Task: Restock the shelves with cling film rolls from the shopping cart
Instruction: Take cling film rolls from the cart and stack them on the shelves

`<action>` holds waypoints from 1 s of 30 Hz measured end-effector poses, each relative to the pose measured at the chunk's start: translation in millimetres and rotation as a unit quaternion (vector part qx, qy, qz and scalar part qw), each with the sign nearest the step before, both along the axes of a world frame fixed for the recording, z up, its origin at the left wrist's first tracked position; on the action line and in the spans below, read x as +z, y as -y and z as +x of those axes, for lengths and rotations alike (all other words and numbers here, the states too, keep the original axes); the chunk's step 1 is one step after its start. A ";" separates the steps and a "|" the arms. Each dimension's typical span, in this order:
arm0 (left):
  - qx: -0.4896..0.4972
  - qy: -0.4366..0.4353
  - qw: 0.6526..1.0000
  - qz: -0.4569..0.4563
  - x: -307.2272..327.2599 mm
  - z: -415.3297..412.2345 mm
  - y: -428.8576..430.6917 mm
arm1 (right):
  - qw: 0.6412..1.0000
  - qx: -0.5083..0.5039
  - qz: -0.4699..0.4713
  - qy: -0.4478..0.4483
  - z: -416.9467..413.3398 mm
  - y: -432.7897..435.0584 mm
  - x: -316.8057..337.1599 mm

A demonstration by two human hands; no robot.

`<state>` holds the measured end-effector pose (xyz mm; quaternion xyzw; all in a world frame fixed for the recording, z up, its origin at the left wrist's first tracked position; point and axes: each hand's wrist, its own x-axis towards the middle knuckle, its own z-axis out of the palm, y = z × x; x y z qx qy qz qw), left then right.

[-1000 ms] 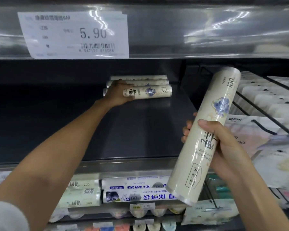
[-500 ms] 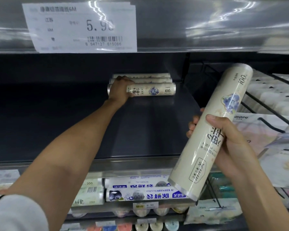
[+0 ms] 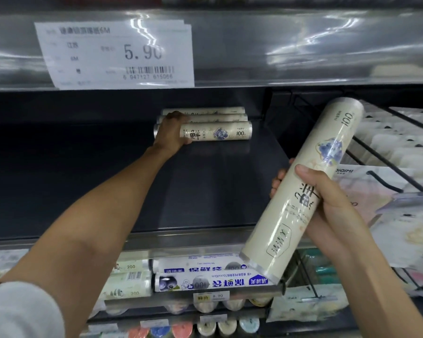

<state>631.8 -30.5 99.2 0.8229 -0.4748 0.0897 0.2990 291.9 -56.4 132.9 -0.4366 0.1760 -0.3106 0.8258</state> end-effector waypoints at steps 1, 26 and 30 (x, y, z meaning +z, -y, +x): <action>0.009 -0.018 1.000 -0.007 3.9 -3.2 -4.6 | 1.000 -0.003 0.004 -0.001 0.6 -1.2 3.1; -0.009 0.422 0.906 -0.021 -63.7 -118.3 -193.6 | 0.994 -0.082 0.044 0.053 128.4 16.9 -5.2; -0.002 0.425 0.905 -0.028 -64.7 -118.8 -192.4 | 0.989 -0.092 0.106 0.048 106.2 43.6 -4.5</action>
